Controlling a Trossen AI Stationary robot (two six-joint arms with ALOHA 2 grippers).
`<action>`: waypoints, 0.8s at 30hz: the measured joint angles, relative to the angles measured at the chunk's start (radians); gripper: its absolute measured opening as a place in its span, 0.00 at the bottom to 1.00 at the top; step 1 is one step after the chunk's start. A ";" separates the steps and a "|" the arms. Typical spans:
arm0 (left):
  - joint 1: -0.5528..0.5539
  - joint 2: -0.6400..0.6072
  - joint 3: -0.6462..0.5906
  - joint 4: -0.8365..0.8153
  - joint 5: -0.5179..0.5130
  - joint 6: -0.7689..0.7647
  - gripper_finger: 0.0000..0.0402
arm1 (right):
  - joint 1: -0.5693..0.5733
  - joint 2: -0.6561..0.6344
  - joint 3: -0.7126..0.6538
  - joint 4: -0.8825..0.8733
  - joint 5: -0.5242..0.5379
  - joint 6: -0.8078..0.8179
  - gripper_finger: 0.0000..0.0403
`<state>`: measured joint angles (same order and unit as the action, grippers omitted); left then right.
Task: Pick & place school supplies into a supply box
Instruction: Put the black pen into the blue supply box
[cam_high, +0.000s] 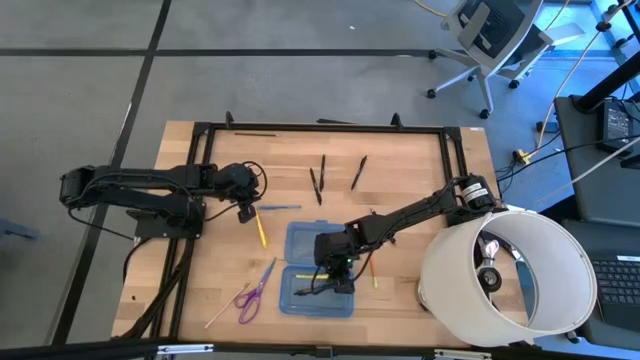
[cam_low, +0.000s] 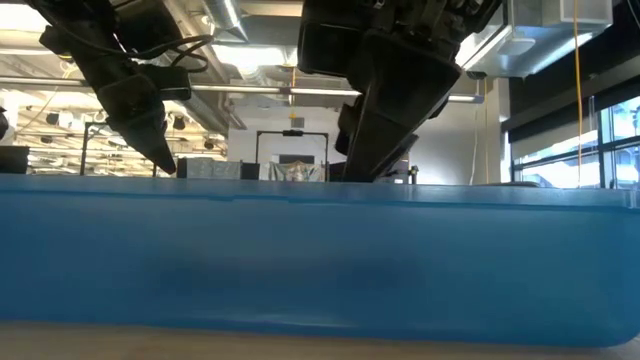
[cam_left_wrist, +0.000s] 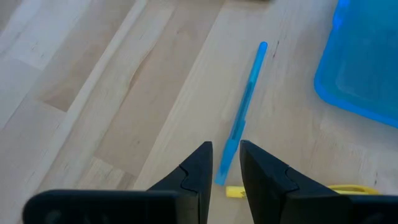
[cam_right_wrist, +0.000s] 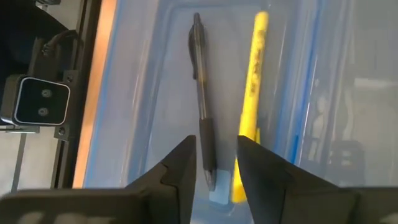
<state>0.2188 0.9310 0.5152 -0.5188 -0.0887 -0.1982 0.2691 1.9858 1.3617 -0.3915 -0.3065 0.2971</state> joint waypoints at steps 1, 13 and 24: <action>0.000 0.000 0.000 0.000 0.000 0.000 0.19 | -0.003 -0.004 0.000 -0.014 0.000 0.021 0.30; 0.000 0.000 0.000 -0.001 0.000 0.002 0.19 | -0.110 -0.108 0.001 -0.201 0.147 0.290 0.30; 0.000 0.000 0.000 -0.001 0.000 0.002 0.19 | -0.208 -0.118 -0.001 -0.705 0.288 0.419 0.30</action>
<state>0.2192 0.9310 0.5152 -0.5198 -0.0887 -0.1963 0.0615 1.8682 1.3609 -1.0966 -0.0181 0.7161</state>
